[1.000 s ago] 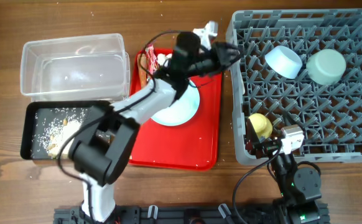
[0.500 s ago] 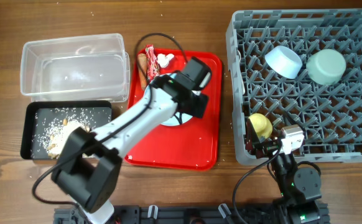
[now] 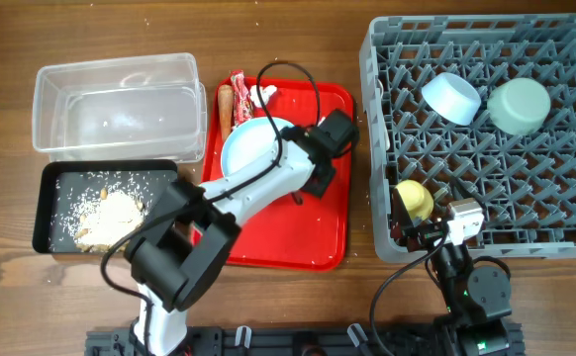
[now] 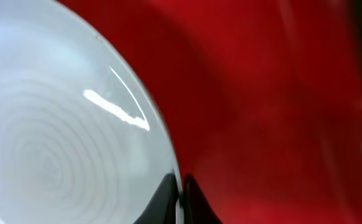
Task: Sort waste into correct bins and load items into the dishwasher rack
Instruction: 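Carry the empty plate to the rack and stand it upright, then grasp the red candy wrapper on the tray with the left gripper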
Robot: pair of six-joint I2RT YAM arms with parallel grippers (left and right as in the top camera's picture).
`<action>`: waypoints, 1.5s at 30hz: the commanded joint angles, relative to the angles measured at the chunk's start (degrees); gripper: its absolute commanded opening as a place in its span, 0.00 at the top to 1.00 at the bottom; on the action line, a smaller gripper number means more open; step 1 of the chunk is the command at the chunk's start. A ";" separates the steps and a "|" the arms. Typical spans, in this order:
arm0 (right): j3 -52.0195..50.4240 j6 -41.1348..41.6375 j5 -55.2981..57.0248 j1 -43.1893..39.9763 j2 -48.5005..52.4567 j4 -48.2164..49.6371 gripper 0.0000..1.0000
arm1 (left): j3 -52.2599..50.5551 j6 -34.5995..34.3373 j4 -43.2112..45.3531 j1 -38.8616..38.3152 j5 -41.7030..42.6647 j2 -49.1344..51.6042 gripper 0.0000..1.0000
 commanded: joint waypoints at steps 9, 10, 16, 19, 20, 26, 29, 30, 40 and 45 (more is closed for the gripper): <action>-0.04 0.72 -0.52 -0.20 -0.26 0.33 0.00 | 18.01 -26.56 21.18 6.43 33.55 -14.86 0.96; -0.04 0.74 -0.50 -0.20 -0.26 0.33 0.00 | 17.77 -31.08 25.07 6.49 33.86 -13.51 0.96; -0.04 0.74 -0.52 -0.20 -0.26 0.33 0.00 | 17.73 -55.82 53.81 5.73 42.53 1.88 0.96; -0.04 0.74 -0.52 -0.20 -0.26 0.33 0.00 | 17.73 -60.19 63.30 5.73 45.33 7.41 0.96; -0.04 0.74 -0.52 -0.20 -0.26 0.33 0.00 | 17.73 -60.81 63.19 5.73 45.35 8.98 0.96; -0.04 0.74 -0.52 -0.20 -0.26 0.33 0.00 | 17.73 -49.81 53.96 5.99 40.92 9.11 0.96; -0.04 0.74 -0.52 -0.20 -0.26 0.33 0.00 | 17.75 -49.33 51.71 6.19 40.92 8.57 0.96; -0.04 0.72 -0.50 -0.20 -0.26 0.33 0.00 | 17.75 -48.11 51.28 6.29 41.05 8.02 0.96; -0.04 0.72 -0.50 -0.20 -0.26 0.33 0.00 | 17.86 -30.60 25.70 12.20 26.01 -6.08 0.02; -0.04 0.72 -0.52 -0.20 -0.26 0.33 0.00 | 17.81 -18.12 7.56 15.65 6.40 -5.18 0.14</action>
